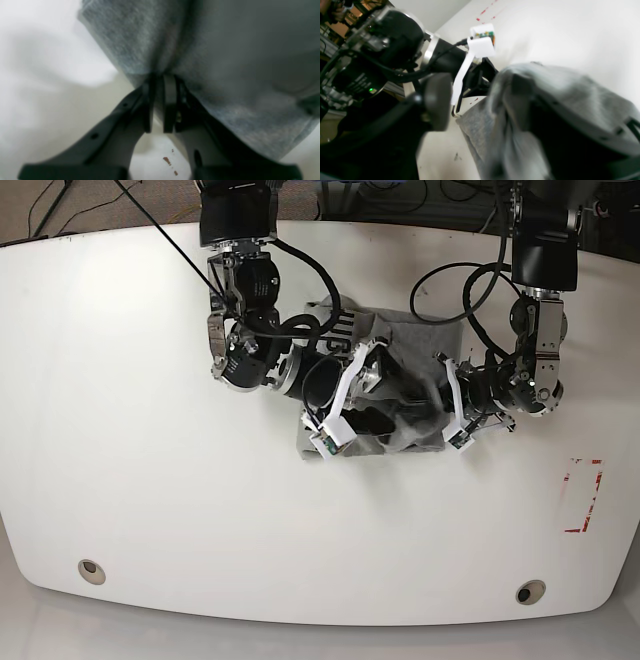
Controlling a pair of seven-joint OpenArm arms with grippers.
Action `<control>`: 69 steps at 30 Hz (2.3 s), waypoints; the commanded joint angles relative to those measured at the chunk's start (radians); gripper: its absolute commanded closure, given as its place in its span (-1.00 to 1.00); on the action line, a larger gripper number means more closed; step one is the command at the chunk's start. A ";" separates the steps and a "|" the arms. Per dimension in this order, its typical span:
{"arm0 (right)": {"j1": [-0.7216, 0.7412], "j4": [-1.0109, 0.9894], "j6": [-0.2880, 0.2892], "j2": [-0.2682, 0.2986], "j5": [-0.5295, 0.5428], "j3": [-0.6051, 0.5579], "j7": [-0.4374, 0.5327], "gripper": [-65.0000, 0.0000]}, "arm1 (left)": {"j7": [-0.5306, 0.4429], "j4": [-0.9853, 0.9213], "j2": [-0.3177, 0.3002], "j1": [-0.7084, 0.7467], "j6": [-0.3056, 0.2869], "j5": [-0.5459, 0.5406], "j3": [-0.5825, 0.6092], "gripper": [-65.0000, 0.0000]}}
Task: Layout the t-shirt on the table in an organized manner, then fold the t-shirt properly
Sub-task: 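Fold the held shirt end over the middle with the right gripper, then move the left gripper onto the folded shirt's collar edge and grasp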
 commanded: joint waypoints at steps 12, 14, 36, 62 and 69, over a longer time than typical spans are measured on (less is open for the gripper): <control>-0.020 0.134 0.011 0.062 0.032 0.026 0.035 -0.43 | 0.124 0.014 0.025 0.027 -0.009 0.064 -0.014 0.80; -0.025 0.152 0.011 0.095 0.032 0.027 0.035 -0.43 | 0.141 0.043 0.052 0.027 -0.009 0.064 -0.053 0.78; -0.120 0.161 0.011 0.222 0.023 0.029 0.035 -0.43 | 0.273 0.314 -0.035 0.018 -0.009 -0.122 -0.416 0.03; 0.012 0.086 0.011 0.073 -0.402 0.020 0.039 -0.43 | 0.304 0.352 -0.181 0.030 -0.009 -0.478 -0.840 0.24; 0.104 -0.014 0.011 0.062 -0.496 0.021 0.130 -0.35 | 0.221 0.577 -0.158 0.099 0.009 -0.423 -0.620 0.30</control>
